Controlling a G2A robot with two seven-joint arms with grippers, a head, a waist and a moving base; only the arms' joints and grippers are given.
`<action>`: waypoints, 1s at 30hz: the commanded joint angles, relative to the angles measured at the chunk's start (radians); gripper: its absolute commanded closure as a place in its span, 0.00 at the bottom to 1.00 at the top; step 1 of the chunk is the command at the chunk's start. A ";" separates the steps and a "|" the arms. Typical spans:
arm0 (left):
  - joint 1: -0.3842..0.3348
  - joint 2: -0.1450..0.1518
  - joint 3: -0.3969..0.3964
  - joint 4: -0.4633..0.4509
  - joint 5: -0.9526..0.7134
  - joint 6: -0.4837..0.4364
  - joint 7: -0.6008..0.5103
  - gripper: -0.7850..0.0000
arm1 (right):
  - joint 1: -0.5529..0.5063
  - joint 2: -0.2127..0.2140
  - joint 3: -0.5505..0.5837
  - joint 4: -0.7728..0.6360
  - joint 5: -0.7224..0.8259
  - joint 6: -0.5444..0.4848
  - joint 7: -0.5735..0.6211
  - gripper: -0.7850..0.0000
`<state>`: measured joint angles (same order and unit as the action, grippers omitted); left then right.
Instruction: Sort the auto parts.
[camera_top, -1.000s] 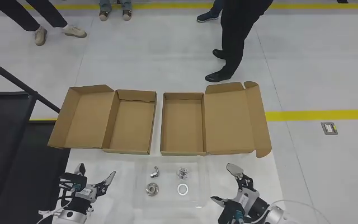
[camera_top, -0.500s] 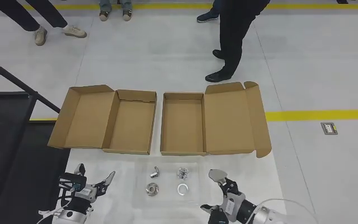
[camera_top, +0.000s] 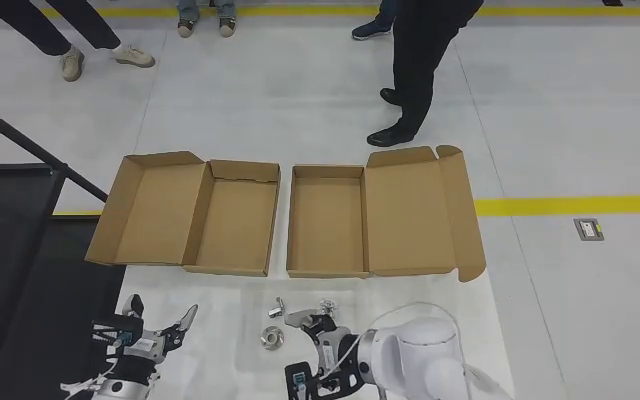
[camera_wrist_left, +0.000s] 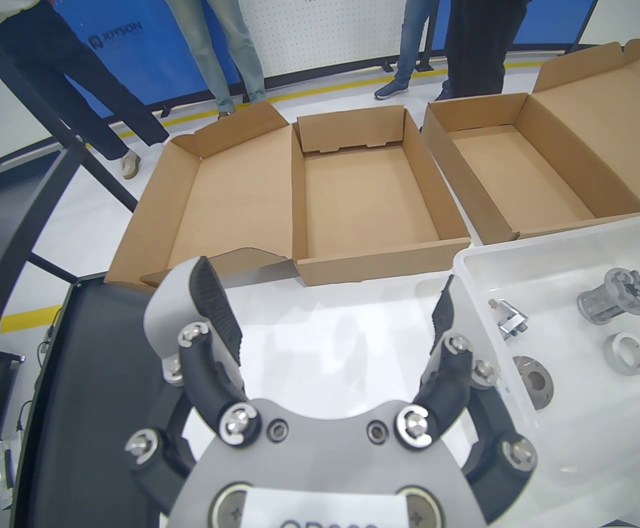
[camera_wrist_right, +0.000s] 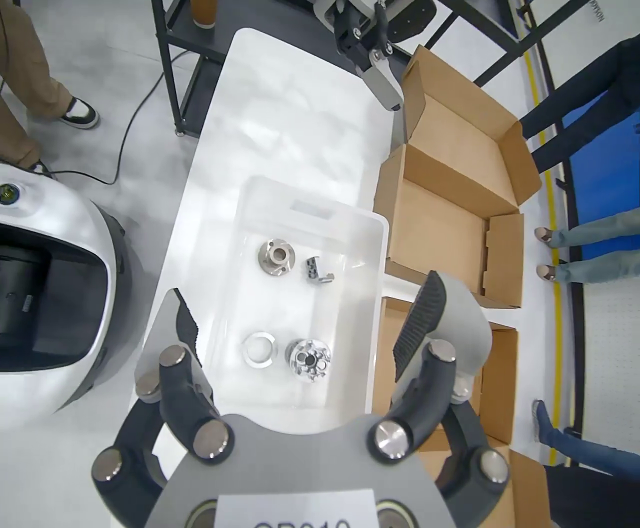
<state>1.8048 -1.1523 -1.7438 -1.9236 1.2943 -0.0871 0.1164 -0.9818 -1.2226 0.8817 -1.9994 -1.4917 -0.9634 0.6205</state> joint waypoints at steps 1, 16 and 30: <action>0.000 0.000 0.000 0.000 0.000 0.000 0.000 0.00 | -0.007 0.001 0.003 -0.003 -0.025 -0.001 -0.024 0.00; 0.000 0.000 0.000 0.000 0.000 0.000 0.000 0.00 | 0.028 -0.015 -0.028 0.125 0.017 0.089 -0.035 0.00; 0.000 0.000 0.000 0.000 0.000 0.000 0.000 0.00 | 0.148 -0.077 -0.128 0.389 0.158 0.368 0.284 0.00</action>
<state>1.8048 -1.1523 -1.7439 -1.9236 1.2943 -0.0871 0.1164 -0.8361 -1.2973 0.7582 -1.6262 -1.3304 -0.6081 0.8900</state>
